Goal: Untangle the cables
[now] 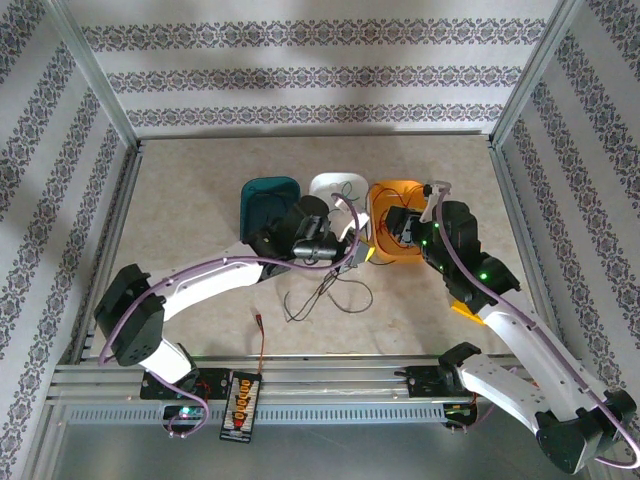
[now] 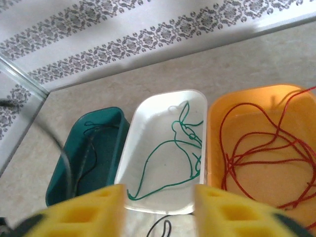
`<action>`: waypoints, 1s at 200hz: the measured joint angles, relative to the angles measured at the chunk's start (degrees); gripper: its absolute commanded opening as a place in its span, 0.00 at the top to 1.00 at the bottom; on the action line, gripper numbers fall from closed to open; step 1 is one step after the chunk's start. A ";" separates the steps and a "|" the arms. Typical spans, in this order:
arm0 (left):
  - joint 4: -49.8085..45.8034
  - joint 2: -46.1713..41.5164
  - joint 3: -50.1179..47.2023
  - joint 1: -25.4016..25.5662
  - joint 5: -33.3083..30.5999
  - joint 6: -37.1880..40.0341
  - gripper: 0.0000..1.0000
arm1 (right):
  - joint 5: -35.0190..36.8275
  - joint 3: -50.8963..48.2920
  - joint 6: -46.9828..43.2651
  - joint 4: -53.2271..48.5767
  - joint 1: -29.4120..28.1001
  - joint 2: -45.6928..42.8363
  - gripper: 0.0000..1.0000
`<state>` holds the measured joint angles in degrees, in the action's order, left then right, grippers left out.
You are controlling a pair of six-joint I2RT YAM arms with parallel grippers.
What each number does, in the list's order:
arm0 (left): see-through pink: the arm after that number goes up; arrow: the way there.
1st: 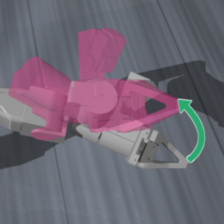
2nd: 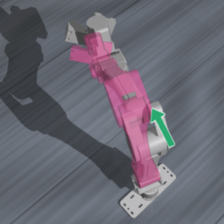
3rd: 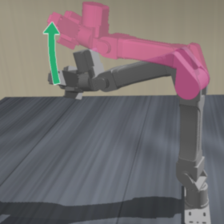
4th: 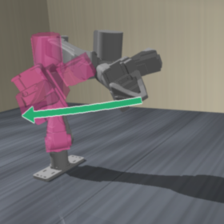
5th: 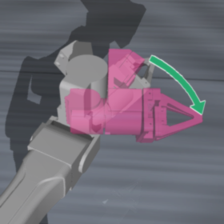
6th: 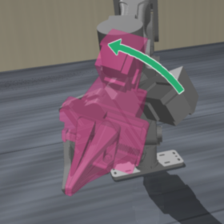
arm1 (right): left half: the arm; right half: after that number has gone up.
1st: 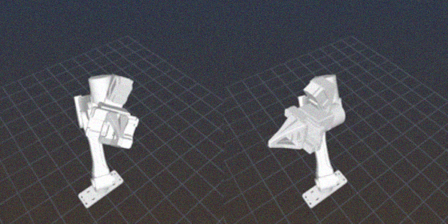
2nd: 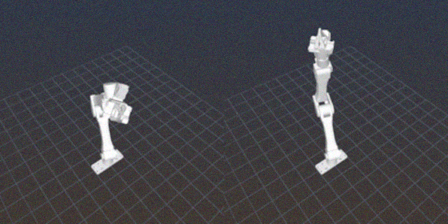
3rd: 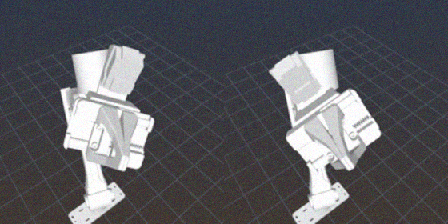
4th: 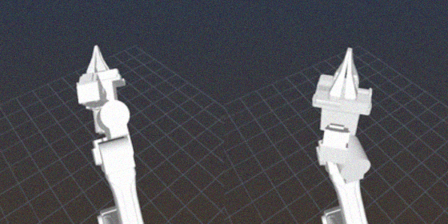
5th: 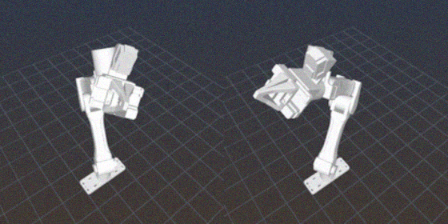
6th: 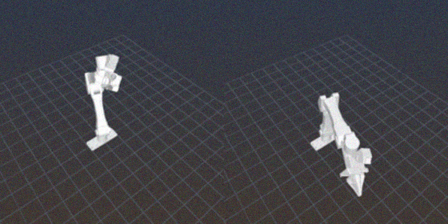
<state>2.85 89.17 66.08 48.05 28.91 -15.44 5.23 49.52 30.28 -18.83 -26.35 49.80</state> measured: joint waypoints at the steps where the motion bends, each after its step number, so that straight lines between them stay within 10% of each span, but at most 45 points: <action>1: 0.00 -0.11 0.09 0.00 0.02 0.00 1.00 | 0.11 -0.04 0.15 -0.02 0.00 -0.02 0.48; 200: 8.41 -11.87 8.52 -10.14 6.69 -6.10 1.00 | 5.25 -3.43 4.04 -2.51 5.90 -3.26 0.46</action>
<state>11.27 77.30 74.61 37.91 35.59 -21.54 10.48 46.09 34.33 -21.34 -20.45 46.54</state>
